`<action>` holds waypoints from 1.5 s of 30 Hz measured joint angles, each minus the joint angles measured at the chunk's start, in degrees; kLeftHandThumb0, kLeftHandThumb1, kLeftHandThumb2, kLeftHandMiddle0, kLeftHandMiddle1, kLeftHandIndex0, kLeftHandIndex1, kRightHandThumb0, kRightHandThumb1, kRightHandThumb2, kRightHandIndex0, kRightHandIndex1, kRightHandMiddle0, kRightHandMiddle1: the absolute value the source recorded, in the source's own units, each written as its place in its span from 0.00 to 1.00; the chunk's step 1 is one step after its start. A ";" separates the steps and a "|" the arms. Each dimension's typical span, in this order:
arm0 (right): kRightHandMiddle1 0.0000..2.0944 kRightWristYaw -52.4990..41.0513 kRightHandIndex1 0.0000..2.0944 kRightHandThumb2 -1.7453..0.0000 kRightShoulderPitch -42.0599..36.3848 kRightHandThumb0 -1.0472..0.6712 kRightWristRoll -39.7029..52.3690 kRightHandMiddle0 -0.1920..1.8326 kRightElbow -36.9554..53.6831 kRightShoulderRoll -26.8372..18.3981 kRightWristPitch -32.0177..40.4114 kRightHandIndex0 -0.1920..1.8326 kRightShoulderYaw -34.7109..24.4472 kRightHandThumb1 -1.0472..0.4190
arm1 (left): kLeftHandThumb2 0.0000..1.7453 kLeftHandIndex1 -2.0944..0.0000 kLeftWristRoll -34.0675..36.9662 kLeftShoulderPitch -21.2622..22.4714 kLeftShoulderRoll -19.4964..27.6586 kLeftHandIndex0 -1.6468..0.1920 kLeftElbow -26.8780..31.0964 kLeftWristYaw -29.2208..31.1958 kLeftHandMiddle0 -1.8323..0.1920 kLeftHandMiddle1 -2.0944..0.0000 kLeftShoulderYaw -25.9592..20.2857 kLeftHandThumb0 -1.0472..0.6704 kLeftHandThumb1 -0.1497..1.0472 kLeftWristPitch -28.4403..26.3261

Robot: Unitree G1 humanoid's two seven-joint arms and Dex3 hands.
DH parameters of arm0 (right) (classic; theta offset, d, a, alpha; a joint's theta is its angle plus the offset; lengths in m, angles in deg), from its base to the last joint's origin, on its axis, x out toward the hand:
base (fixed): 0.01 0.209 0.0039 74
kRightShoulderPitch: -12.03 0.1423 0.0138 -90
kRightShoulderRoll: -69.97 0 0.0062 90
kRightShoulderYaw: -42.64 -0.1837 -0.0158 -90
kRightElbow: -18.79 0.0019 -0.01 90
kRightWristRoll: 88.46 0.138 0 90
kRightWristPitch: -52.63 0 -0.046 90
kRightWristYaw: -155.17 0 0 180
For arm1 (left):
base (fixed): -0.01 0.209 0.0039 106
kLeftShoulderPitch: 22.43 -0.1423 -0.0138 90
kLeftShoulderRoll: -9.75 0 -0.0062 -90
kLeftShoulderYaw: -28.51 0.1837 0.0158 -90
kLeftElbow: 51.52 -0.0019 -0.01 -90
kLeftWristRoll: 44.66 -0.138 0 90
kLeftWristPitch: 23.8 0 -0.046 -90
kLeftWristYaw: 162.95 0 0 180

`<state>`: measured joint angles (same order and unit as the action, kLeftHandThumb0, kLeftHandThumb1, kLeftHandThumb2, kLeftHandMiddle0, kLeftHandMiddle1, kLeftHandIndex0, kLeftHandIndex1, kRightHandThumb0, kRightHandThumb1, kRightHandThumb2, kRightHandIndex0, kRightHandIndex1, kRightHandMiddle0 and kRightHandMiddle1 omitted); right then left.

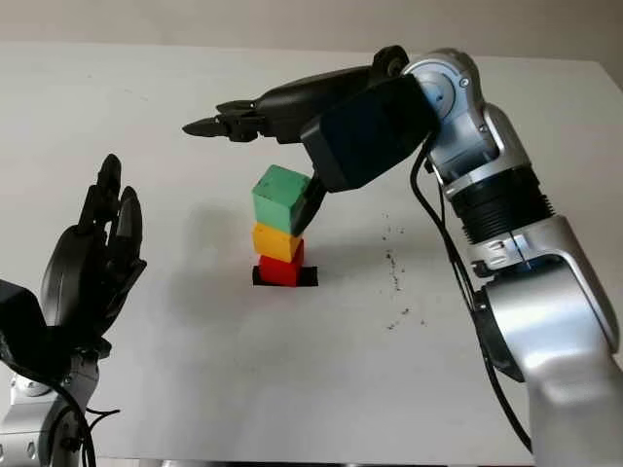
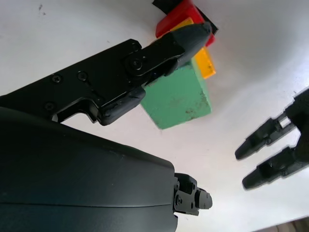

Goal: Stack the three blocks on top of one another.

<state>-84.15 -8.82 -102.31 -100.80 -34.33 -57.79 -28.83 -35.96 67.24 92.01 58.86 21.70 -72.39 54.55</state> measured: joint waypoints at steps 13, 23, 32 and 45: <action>0.00 5.08 0.00 0.86 -7.96 0.06 8.73 0.00 9.00 -2.27 14.84 0.00 -10.12 0.00 | 0.32 0.98 0.15 0.00 0.12 0.97 -0.71 0.51 0.98 0.97 -0.46 0.20 1.00 0.75; 0.00 29.70 0.00 0.62 -35.71 0.11 14.45 0.00 17.39 3.95 13.65 0.00 -23.39 0.00 | 0.31 0.97 1.08 0.23 0.21 0.95 -0.85 -0.43 0.97 0.97 -1.75 0.20 1.00 -0.13; 0.00 39.55 0.00 0.62 -46.99 0.15 17.99 0.00 24.19 11.54 20.24 0.00 -24.35 0.00 | 0.33 0.97 1.68 3.06 0.01 0.95 -2.83 -0.35 0.97 0.97 -1.62 0.20 1.00 1.08; 0.00 45.37 0.00 0.60 -50.73 0.17 19.61 0.00 26.68 16.80 20.17 0.00 -25.15 0.00 | 0.32 0.97 2.52 4.81 0.15 0.95 -5.92 0.33 0.96 0.97 -2.30 0.19 1.00 2.86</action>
<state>-38.78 -59.55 -82.71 -74.12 -17.53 -37.62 -53.98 -33.44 72.05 92.16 52.94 22.03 -74.69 57.40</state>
